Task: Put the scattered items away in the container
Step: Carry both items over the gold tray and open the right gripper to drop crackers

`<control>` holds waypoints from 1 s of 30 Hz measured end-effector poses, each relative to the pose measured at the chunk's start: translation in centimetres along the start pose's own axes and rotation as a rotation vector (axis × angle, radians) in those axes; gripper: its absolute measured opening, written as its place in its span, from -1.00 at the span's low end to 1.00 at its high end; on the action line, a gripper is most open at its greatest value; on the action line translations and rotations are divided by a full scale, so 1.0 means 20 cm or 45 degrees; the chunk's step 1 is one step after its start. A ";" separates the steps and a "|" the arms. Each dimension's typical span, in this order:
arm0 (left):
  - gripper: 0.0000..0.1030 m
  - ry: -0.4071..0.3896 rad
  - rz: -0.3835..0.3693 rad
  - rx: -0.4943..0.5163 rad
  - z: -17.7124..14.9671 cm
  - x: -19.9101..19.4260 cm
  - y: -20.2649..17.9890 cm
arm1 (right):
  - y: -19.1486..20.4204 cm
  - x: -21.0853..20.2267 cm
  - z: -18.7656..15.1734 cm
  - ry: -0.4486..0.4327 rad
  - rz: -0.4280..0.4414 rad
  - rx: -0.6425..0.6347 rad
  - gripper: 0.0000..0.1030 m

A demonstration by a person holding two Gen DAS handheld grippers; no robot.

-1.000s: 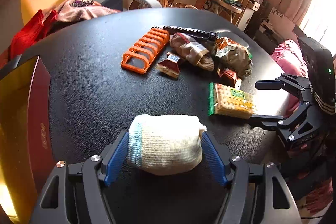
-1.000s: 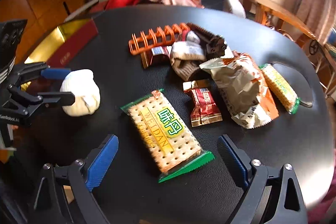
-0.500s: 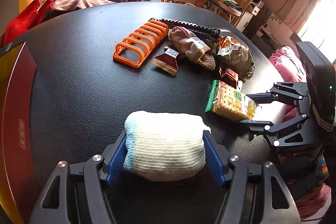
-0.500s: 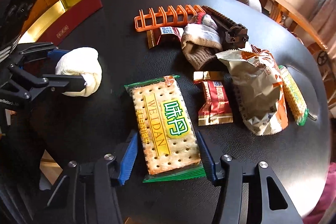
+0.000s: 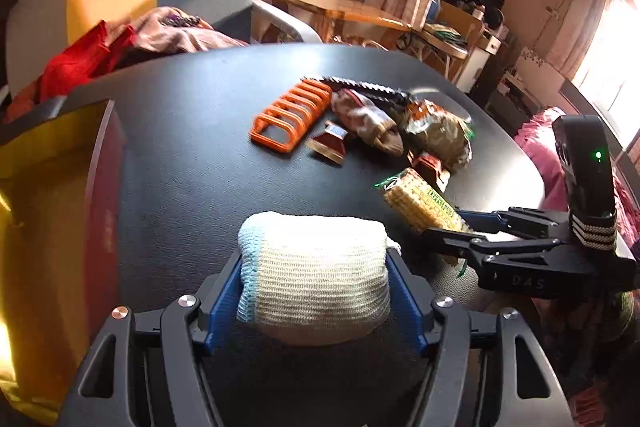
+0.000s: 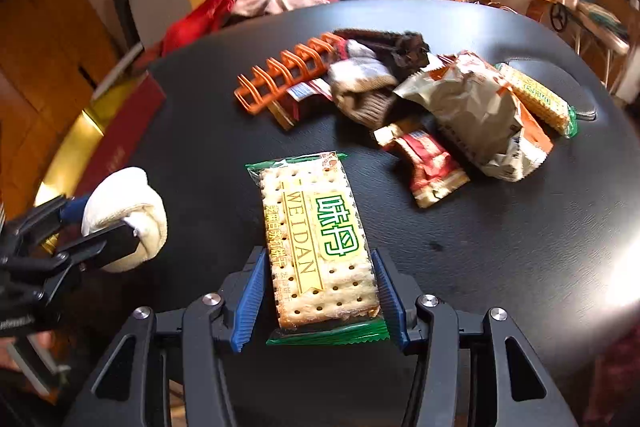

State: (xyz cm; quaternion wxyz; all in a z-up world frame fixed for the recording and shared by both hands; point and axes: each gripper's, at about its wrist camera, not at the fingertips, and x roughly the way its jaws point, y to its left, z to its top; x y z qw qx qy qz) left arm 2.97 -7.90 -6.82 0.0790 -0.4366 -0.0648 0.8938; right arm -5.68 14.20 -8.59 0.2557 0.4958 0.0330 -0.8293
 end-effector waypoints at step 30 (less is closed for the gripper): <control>0.33 -0.060 0.658 -0.579 -0.20 -0.45 1.08 | 1.52 0.30 0.32 -0.049 0.273 -0.406 0.02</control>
